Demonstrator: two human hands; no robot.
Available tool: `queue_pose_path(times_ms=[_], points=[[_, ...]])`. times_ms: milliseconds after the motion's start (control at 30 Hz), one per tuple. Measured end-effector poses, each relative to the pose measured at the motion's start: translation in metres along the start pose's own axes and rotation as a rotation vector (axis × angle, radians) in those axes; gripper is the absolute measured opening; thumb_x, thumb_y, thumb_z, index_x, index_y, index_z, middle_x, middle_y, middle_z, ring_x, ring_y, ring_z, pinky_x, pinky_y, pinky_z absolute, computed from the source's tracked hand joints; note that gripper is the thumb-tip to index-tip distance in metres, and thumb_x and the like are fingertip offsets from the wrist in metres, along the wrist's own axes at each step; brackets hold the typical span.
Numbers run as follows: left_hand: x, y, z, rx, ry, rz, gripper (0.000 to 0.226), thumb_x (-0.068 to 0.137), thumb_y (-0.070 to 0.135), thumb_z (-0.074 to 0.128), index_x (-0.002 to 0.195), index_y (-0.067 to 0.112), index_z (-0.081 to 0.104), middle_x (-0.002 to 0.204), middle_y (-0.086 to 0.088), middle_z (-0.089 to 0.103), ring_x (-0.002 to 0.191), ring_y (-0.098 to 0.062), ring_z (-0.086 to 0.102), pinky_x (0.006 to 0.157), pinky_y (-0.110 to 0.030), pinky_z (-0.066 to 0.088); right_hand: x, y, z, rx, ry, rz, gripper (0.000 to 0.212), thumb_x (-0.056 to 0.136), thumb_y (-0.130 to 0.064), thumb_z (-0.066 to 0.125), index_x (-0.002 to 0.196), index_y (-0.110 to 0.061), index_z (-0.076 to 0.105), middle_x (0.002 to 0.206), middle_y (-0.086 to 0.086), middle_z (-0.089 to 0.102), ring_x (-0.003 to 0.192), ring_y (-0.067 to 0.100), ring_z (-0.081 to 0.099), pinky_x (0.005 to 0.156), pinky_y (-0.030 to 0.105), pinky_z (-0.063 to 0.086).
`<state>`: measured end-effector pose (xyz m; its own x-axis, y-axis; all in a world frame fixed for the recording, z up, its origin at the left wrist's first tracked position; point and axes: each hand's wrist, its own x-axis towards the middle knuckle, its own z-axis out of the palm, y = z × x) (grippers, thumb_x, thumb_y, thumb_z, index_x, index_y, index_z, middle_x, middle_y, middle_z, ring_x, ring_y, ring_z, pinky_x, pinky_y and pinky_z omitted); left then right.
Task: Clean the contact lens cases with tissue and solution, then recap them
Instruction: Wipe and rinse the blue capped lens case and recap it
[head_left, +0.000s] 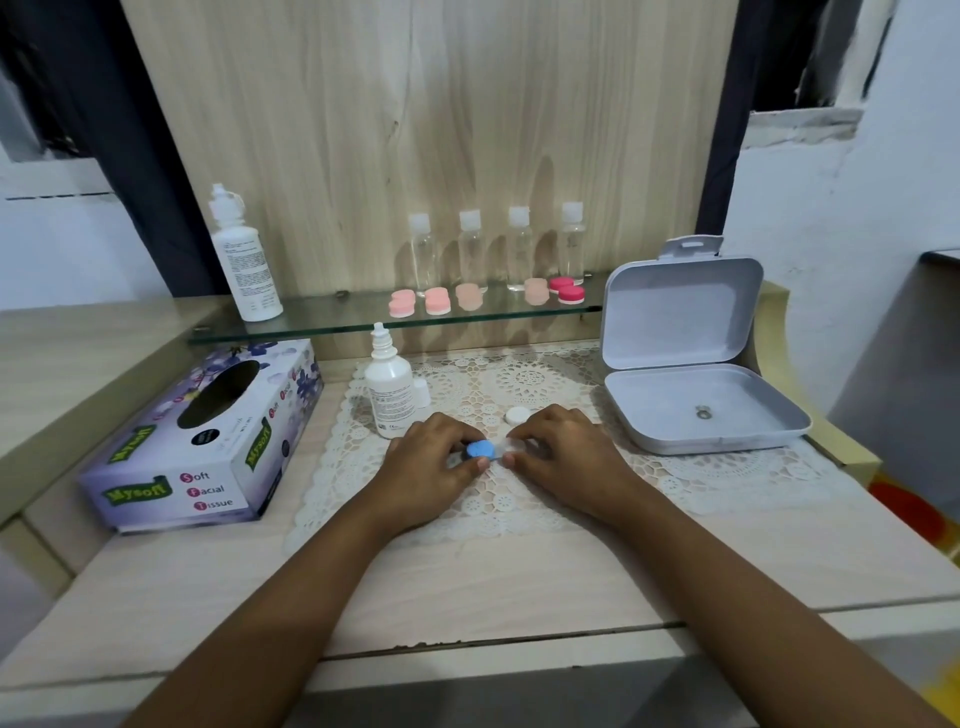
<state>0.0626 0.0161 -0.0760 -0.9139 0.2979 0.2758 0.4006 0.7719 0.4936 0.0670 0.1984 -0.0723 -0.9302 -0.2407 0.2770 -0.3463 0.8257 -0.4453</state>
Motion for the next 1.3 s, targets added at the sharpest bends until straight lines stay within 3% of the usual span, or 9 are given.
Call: queue_pose_path(times_ms=[400, 567, 733, 867, 1000, 1100, 1233, 1300], points=[[-0.002, 0.001, 0.001, -0.031, 0.033, -0.008, 0.019, 0.087, 0.036, 0.061, 0.104, 0.03, 0.064, 0.103, 0.012, 0.056, 0.103, -0.011, 0.05, 0.096, -0.038, 0.04, 0.001, -0.001, 0.0, 0.034, 0.02, 0.031, 0.036, 0.085, -0.046, 0.057, 0.115, -0.027, 0.062, 0.115, -0.002, 0.057, 0.112, 0.017, 0.047, 0.097, 0.039, 0.038], [-0.001, 0.0, 0.002, -0.034, 0.036, -0.004, 0.018, 0.086, 0.036, 0.061, 0.103, 0.03, 0.065, 0.101, 0.012, 0.056, 0.102, -0.012, 0.05, 0.095, -0.039, 0.041, 0.007, 0.0, -0.002, 0.158, 0.132, 0.097, 0.032, 0.093, -0.031, 0.05, 0.122, -0.019, 0.059, 0.119, 0.006, 0.059, 0.107, 0.017, 0.053, 0.088, 0.028, 0.039], [-0.002, 0.0, 0.001, -0.04, 0.032, -0.003, 0.019, 0.087, 0.034, 0.061, 0.105, 0.029, 0.065, 0.103, 0.01, 0.057, 0.103, -0.014, 0.05, 0.095, -0.04, 0.04, 0.018, 0.009, 0.005, -0.001, 0.113, 0.07, 0.043, 0.092, -0.009, 0.041, 0.132, -0.021, 0.051, 0.136, 0.006, 0.05, 0.12, 0.03, 0.047, 0.1, 0.035, 0.038], [-0.002, 0.001, 0.001, -0.041, 0.034, -0.005, 0.019, 0.087, 0.033, 0.06, 0.105, 0.029, 0.065, 0.103, 0.01, 0.057, 0.103, -0.014, 0.05, 0.095, -0.041, 0.04, 0.021, 0.013, 0.009, -0.155, -0.016, 0.045, 0.043, 0.093, -0.015, 0.039, 0.132, -0.031, 0.049, 0.145, -0.002, 0.041, 0.126, 0.032, 0.04, 0.101, 0.041, 0.035], [-0.002, 0.001, 0.001, -0.038, 0.032, -0.01, 0.019, 0.087, 0.034, 0.06, 0.104, 0.029, 0.065, 0.101, 0.011, 0.056, 0.103, -0.013, 0.05, 0.095, -0.04, 0.04, 0.019, 0.009, 0.004, -0.031, 0.089, 0.005, 0.024, 0.092, -0.018, 0.052, 0.11, -0.015, 0.068, 0.115, 0.006, 0.065, 0.108, 0.028, 0.056, 0.094, 0.035, 0.04], [-0.003, 0.002, 0.001, -0.032, 0.034, -0.012, 0.019, 0.087, 0.034, 0.06, 0.105, 0.029, 0.065, 0.102, 0.011, 0.056, 0.102, -0.013, 0.049, 0.095, -0.039, 0.04, 0.015, 0.005, -0.001, 0.052, 0.127, 0.046, 0.019, 0.087, -0.015, 0.059, 0.103, -0.011, 0.069, 0.109, 0.006, 0.068, 0.102, 0.023, 0.058, 0.091, 0.03, 0.038], [-0.003, 0.002, 0.001, -0.024, 0.033, -0.008, 0.019, 0.087, 0.034, 0.06, 0.105, 0.029, 0.065, 0.102, 0.01, 0.056, 0.103, -0.013, 0.048, 0.095, -0.038, 0.039, 0.013, 0.005, 0.0, 0.097, 0.153, 0.072, 0.013, 0.084, -0.015, 0.063, 0.096, -0.011, 0.068, 0.1, 0.008, 0.067, 0.089, 0.019, 0.056, 0.07, 0.021, 0.031], [-0.003, 0.002, 0.001, -0.019, 0.032, -0.006, 0.019, 0.087, 0.034, 0.06, 0.105, 0.029, 0.065, 0.102, 0.01, 0.056, 0.103, -0.014, 0.048, 0.096, -0.038, 0.039, 0.011, 0.003, -0.002, 0.152, 0.167, 0.086, 0.017, 0.084, -0.016, 0.063, 0.1, -0.012, 0.067, 0.101, 0.006, 0.065, 0.087, 0.015, 0.054, 0.071, 0.021, 0.034]])
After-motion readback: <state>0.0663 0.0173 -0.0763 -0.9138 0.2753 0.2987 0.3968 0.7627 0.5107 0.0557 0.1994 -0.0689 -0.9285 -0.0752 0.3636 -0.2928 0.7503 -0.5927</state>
